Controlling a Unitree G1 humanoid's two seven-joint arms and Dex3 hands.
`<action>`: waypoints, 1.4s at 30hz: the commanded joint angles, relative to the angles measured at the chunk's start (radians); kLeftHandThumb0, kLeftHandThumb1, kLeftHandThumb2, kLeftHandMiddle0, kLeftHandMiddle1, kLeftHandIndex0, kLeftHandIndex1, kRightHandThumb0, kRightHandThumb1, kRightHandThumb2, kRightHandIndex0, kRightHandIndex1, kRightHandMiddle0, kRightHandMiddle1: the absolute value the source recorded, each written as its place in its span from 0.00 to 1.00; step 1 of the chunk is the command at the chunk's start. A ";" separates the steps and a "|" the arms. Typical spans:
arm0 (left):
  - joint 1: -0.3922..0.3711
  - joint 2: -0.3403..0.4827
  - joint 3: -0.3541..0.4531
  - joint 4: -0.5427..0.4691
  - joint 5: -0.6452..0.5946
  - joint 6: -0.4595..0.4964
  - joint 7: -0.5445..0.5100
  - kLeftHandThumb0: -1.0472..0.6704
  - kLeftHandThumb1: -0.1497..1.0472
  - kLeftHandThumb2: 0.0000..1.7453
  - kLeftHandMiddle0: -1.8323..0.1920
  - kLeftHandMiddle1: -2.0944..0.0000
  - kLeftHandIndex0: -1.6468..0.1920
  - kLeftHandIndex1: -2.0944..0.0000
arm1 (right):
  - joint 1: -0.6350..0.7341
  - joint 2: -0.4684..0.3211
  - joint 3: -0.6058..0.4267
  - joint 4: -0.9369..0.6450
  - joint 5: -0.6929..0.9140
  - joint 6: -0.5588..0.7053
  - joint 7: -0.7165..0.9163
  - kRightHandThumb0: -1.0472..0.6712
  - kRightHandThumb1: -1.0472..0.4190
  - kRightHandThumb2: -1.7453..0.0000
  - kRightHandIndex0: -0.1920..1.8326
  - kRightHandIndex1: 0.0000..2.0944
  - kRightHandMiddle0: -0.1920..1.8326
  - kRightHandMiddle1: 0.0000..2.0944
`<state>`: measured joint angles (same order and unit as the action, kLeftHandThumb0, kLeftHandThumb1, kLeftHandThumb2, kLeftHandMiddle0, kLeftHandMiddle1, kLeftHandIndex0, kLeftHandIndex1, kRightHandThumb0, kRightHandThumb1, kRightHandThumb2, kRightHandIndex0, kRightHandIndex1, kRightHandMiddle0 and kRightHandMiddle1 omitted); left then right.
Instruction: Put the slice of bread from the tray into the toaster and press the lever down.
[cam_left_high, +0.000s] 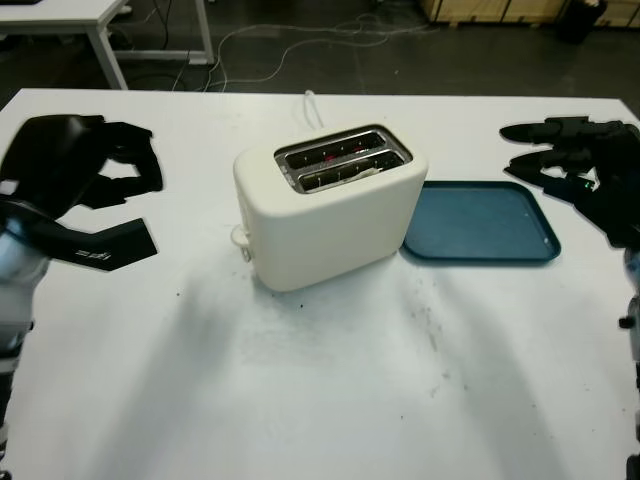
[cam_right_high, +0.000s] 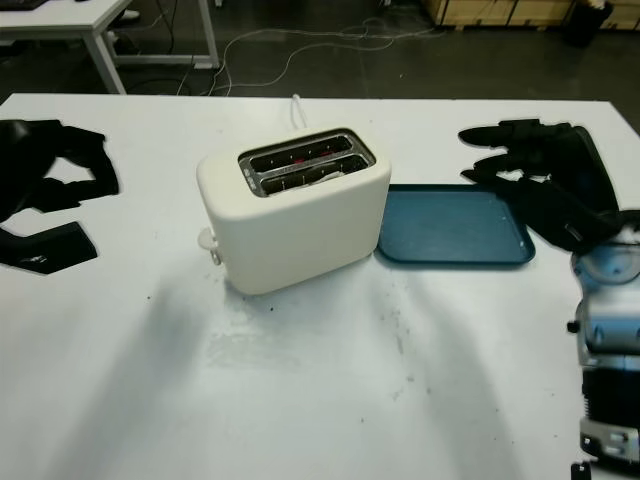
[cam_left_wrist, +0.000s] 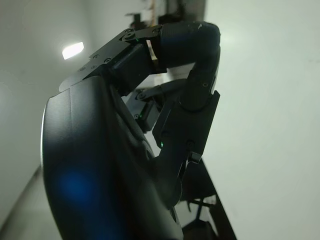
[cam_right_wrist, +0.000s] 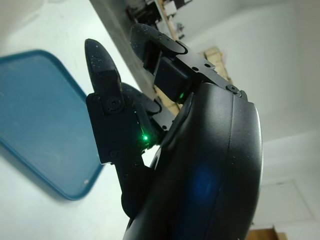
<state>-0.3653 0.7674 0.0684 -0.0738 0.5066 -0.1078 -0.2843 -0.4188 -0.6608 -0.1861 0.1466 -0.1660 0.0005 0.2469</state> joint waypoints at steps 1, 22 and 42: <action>-0.047 0.028 -0.027 0.023 0.017 -0.005 -0.028 0.29 0.81 0.00 0.54 0.57 0.35 0.91 | -0.033 -0.021 0.013 0.031 -0.004 -0.005 0.015 0.35 0.18 1.00 0.62 0.04 0.57 0.01; -0.095 0.018 -0.049 0.042 -0.011 -0.010 -0.051 0.31 0.81 0.00 0.53 0.53 0.33 0.93 | -0.071 -0.026 0.063 0.082 -0.059 -0.043 0.024 0.34 0.16 1.00 0.64 0.01 0.58 0.00; -0.092 0.006 -0.051 0.044 -0.012 -0.011 -0.032 0.32 0.80 0.00 0.51 0.55 0.31 0.93 | -0.067 -0.020 0.068 0.076 -0.053 -0.038 0.020 0.33 0.16 1.00 0.64 0.01 0.58 0.00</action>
<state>-0.4602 0.7791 0.0158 -0.0255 0.4976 -0.1160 -0.3280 -0.4945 -0.6850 -0.1198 0.2268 -0.2281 -0.0279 0.2698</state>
